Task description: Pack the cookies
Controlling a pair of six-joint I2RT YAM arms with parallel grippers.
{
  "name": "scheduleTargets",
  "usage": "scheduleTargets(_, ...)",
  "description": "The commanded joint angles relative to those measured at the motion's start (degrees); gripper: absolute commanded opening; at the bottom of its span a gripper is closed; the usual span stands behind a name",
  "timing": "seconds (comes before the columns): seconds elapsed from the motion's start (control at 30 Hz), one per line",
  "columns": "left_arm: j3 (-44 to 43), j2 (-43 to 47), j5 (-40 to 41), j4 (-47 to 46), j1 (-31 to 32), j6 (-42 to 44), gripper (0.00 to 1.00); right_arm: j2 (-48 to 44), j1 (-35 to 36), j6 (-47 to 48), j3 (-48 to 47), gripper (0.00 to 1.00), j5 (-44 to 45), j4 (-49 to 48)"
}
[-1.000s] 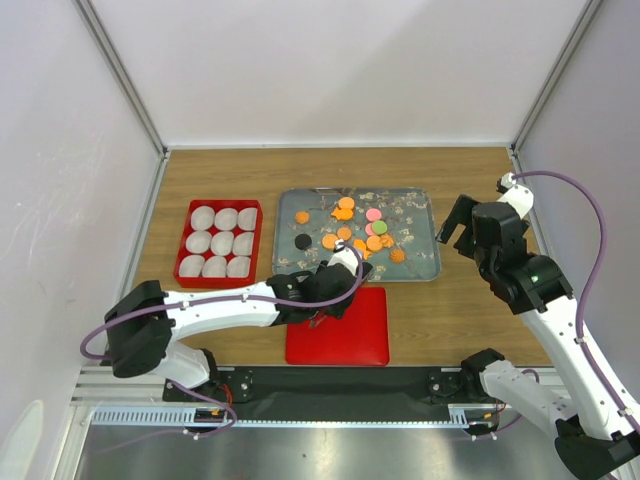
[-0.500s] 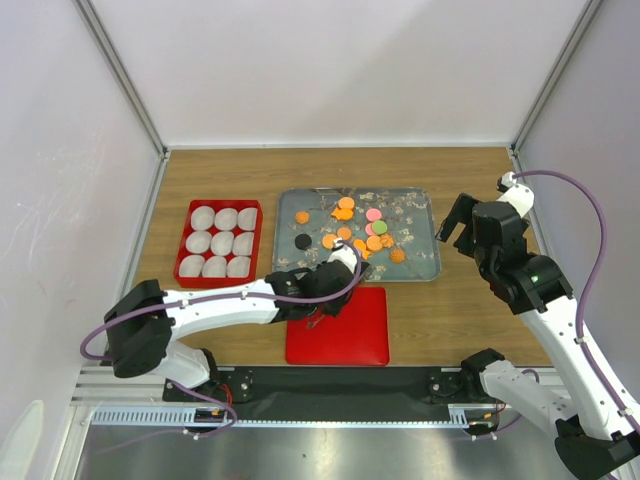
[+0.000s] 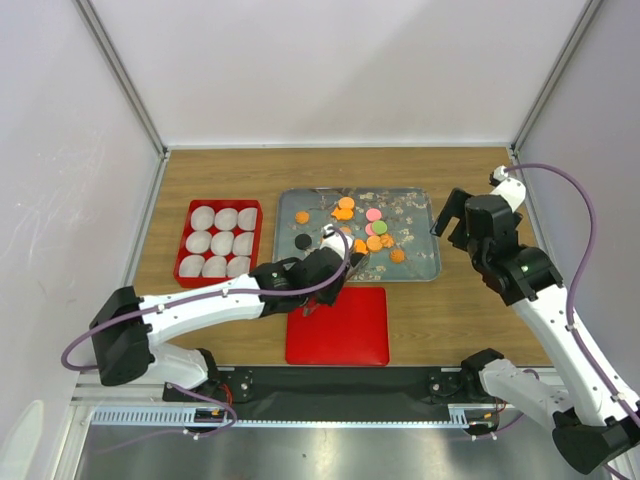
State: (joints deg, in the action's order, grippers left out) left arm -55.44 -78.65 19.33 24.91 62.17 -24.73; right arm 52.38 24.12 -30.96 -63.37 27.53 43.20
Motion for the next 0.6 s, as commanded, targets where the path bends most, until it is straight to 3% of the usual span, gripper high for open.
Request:
scheduleTargets(0.0, -3.18, 3.41, 1.76, 0.23, -0.74, 1.26, 0.42, 0.88, -0.13, 1.52, -1.66, 0.98, 0.33, -3.56)
scheduleTargets(0.2, -3.88, 7.72, 2.29, 2.86, -4.07, 1.88, 0.42, 4.22, -0.3, 3.45, -2.02, 0.99, -0.02, -6.55)
scheduleTargets(0.57, -7.22, 12.73, 1.24, 8.14, -20.32, 5.83, 0.43, 9.4, -1.62, 8.02, -1.32, 0.99, -1.15, -11.9)
